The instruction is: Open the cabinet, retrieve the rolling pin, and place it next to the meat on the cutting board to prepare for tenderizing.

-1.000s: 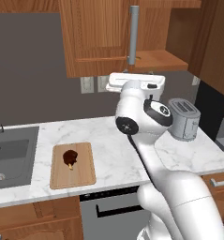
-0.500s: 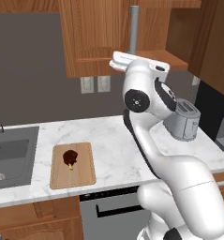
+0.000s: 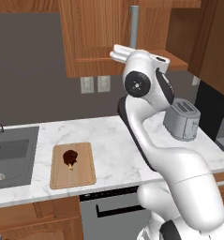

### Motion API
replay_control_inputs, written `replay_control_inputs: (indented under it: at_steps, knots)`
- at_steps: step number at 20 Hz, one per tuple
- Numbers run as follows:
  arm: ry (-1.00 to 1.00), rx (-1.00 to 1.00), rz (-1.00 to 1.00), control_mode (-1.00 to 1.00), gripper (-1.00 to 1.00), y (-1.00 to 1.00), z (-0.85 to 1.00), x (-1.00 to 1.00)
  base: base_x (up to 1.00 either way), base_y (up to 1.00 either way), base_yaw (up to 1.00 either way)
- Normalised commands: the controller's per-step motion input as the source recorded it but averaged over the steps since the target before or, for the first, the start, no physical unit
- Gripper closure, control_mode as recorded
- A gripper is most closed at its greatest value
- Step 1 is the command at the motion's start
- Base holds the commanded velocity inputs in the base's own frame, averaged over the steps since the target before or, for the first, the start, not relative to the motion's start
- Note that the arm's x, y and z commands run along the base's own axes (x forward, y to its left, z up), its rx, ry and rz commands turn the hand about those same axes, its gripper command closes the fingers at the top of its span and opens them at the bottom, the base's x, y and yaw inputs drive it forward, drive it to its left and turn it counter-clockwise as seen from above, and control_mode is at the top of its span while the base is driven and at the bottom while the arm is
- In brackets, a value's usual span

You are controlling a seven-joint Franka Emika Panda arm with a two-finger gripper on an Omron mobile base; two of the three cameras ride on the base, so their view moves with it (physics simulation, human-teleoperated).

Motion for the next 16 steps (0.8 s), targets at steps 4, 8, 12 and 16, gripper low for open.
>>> replay_control_inputs:
  at_steps: [4,8,12,16]
  knots:
    - [0.00,-0.02,0.08,-1.00,-1.00,-0.14,-0.22,0.44,0.00,0.00,0.00]
    - [-0.03,-0.07,0.16,-1.00,-1.00,-0.15,-0.18,0.37,0.00,0.00,0.00]
    - [-0.05,-0.07,0.17,-1.00,-1.00,-0.07,-0.07,0.29,0.00,0.00,0.00]
    - [-0.02,-0.04,0.14,-1.00,-1.00,-0.02,0.00,0.29,0.00,0.00,0.00]
